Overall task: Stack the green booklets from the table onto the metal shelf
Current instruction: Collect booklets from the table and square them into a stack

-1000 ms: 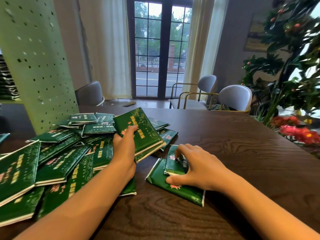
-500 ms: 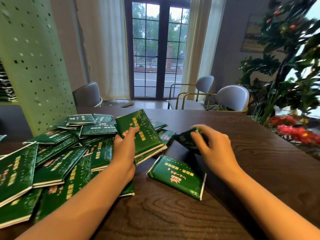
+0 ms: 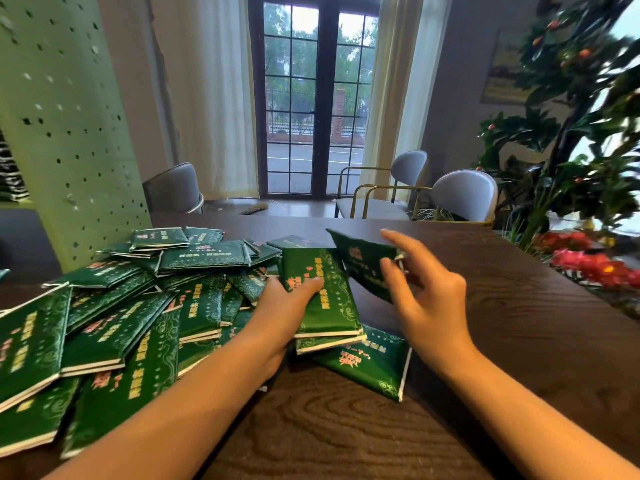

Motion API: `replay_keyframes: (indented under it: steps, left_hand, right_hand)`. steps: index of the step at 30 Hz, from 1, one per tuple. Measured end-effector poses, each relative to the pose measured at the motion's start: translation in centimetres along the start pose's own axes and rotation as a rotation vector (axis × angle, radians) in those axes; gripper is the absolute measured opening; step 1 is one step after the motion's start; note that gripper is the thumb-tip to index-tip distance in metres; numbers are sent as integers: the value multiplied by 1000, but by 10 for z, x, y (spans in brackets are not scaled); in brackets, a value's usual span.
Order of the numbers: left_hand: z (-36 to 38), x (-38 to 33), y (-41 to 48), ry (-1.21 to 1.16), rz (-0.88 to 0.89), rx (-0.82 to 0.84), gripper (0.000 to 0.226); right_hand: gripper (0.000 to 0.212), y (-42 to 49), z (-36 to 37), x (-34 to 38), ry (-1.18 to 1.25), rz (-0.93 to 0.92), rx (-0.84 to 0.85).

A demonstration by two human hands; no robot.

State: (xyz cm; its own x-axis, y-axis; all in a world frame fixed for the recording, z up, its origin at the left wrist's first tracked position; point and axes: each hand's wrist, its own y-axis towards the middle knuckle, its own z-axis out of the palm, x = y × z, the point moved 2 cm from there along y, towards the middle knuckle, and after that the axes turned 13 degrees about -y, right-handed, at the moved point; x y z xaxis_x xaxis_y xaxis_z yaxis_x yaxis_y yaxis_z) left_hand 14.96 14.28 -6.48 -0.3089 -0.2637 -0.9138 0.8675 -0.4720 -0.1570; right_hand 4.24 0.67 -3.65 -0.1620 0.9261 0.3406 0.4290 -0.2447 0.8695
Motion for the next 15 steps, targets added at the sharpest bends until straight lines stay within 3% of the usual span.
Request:
replay_keyframes:
  steps: [7,11,12,15]
  left_hand:
    - [2,0,3,-26,7,9,51]
    - [5,0,1,-96,-102,98,108]
    - [5,0,0,-107,-123,107,110]
    - [0,-2,1,-139,-92,108,51]
  right_hand:
    - [34,-10,17,14,-13,-317,264]
    - [38,-12,21,18,-4,-389,447]
    - [40,-13,22,19,0,-388,497]
    - [43,-14,22,23,115,-227,612]
